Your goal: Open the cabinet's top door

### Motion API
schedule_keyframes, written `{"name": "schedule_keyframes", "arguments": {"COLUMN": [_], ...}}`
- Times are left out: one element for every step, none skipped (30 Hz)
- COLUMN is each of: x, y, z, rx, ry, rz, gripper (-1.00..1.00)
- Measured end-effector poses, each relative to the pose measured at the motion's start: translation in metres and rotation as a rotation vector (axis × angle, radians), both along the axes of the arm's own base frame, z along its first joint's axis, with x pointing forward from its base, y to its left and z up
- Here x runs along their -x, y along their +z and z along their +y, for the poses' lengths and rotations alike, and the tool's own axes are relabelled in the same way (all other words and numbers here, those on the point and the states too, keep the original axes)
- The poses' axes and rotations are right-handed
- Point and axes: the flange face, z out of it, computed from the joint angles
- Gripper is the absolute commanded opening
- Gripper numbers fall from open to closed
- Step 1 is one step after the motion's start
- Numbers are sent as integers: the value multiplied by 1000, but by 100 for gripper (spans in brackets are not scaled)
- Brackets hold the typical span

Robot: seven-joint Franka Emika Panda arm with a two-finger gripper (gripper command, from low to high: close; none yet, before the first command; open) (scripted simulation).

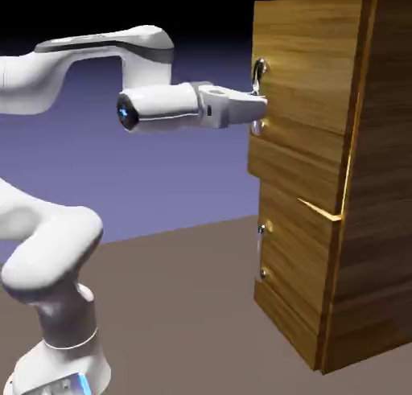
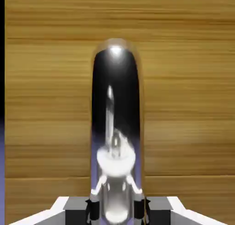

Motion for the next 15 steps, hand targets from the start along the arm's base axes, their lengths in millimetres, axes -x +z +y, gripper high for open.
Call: {"name": "schedule_keyframes", "arguments": {"x": [5,10,15,20,24,28,33,37,40,44,47,51,54,57,59], "y": [0,0,0,0,0,0,0,0,0,0,0,0,0,0,0], "z": [-5,-10,-16,-21,-27,-32,-38,-44,-50,-56,-62,-68,-74,-80,-87], "rx": [0,0,0,0,0,0,0,0,0,0,0,0,0,0,0], "ry": [28,55,83,111,138,165,192,219,246,273,299,326,352,379,406], "rz": [0,0,0,0,0,0,0,0,0,0,0,0,0,0,0], "gripper": [-100,-100,-100,-100,-100,-100,-100,-100,-100,-100,-100,-100,-100,-100,-100]}}
